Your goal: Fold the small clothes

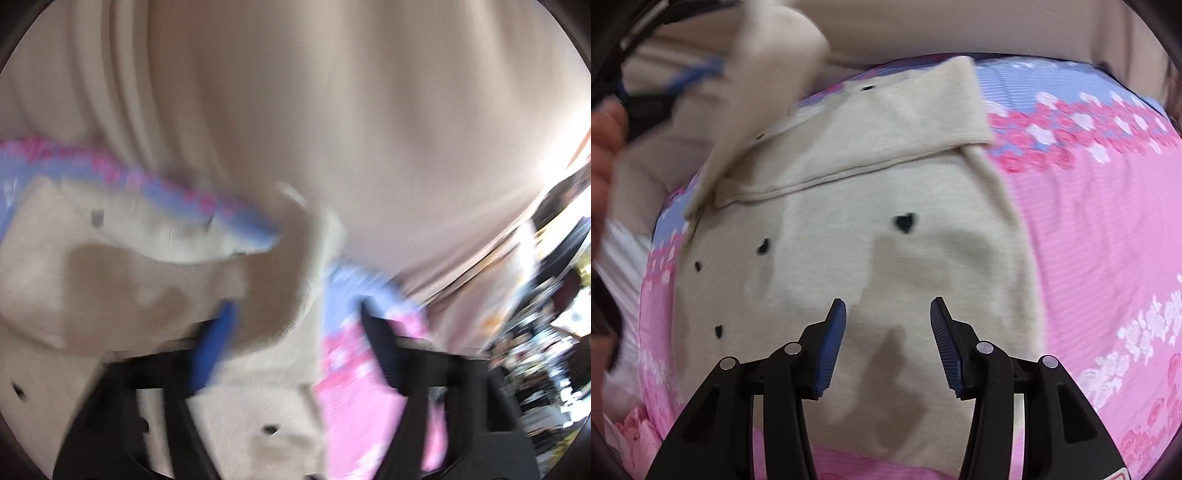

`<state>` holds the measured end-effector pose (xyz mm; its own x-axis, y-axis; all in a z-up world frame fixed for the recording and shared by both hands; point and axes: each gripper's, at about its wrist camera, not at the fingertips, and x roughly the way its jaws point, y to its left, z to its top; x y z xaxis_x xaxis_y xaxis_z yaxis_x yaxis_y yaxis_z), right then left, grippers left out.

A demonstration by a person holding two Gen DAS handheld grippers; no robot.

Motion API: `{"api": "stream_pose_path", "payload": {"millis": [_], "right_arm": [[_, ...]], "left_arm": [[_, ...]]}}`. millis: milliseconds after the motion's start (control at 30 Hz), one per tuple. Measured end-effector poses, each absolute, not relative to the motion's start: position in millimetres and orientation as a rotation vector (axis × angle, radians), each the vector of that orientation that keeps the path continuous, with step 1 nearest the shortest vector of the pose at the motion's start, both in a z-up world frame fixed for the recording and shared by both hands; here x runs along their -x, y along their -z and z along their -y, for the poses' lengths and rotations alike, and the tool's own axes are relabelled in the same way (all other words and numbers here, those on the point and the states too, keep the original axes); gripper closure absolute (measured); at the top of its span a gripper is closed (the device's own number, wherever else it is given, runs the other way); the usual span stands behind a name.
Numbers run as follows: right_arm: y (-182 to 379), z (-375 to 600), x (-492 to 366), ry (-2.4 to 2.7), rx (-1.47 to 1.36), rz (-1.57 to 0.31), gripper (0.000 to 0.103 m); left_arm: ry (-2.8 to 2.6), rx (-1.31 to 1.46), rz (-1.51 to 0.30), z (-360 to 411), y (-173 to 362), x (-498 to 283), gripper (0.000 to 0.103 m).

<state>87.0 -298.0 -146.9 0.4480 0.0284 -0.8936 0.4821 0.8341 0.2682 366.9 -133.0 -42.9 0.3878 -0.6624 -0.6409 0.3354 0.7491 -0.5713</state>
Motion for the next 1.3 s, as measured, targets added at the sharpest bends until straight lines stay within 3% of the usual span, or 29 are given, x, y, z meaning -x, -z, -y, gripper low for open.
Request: {"api": "stream_pose_path", "payload": {"millis": [167, 333, 533, 567, 600, 633, 833, 967, 1133, 1167, 1200, 1267, 1300], "right_arm": [[130, 335, -88, 0.355, -0.516, -1.027, 0.056], [119, 362, -162, 0.341, -0.442, -0.981, 0.055], [163, 379, -268, 0.326, -0.427, -1.073, 0.051], [171, 380, -275, 0.331, -0.449, -1.095, 0.055], [177, 380, -281, 0.323, -0.481, -1.106, 0.084], [176, 378, -285, 0.292, -0.523, -1.094, 0.092], [116, 382, -258, 0.353, -0.578, -0.821, 0.092], [176, 390, -266, 0.417, -0.525, -1.067, 0.088], [148, 378, -246, 0.404, -0.530, -0.919, 0.082], [155, 375, -251, 0.402, -0.501, -0.962, 0.074], [174, 374, -261, 0.407, -0.462, -1.082, 0.074], [171, 370, -255, 0.417, -0.422, -1.094, 0.083], [158, 365, -248, 0.414, -0.419, -1.064, 0.079]], "left_arm": [[0.617, 0.252, -1.052, 128, 72, -332, 0.031], [0.486, 0.160, -1.032, 62, 61, -275, 0.028], [0.375, 0.191, -1.073, -2, 71, -227, 0.023], [0.358, 0.186, -1.074, -9, 72, -224, 0.023], [0.346, 0.187, -1.074, -15, 72, -222, 0.023], [0.335, 0.199, -1.078, -22, 74, -220, 0.023], [0.288, 0.258, -1.091, -50, 83, -216, 0.023], [0.284, 0.252, -1.116, -46, 90, -220, 0.023], [0.308, 0.239, -1.110, -36, 88, -216, 0.023], [0.311, 0.231, -1.116, -34, 90, -216, 0.023], [0.315, 0.228, -1.123, -32, 92, -216, 0.023], [0.310, 0.227, -1.146, -30, 97, -217, 0.023], [0.309, 0.235, -1.151, -32, 98, -217, 0.023]]}}
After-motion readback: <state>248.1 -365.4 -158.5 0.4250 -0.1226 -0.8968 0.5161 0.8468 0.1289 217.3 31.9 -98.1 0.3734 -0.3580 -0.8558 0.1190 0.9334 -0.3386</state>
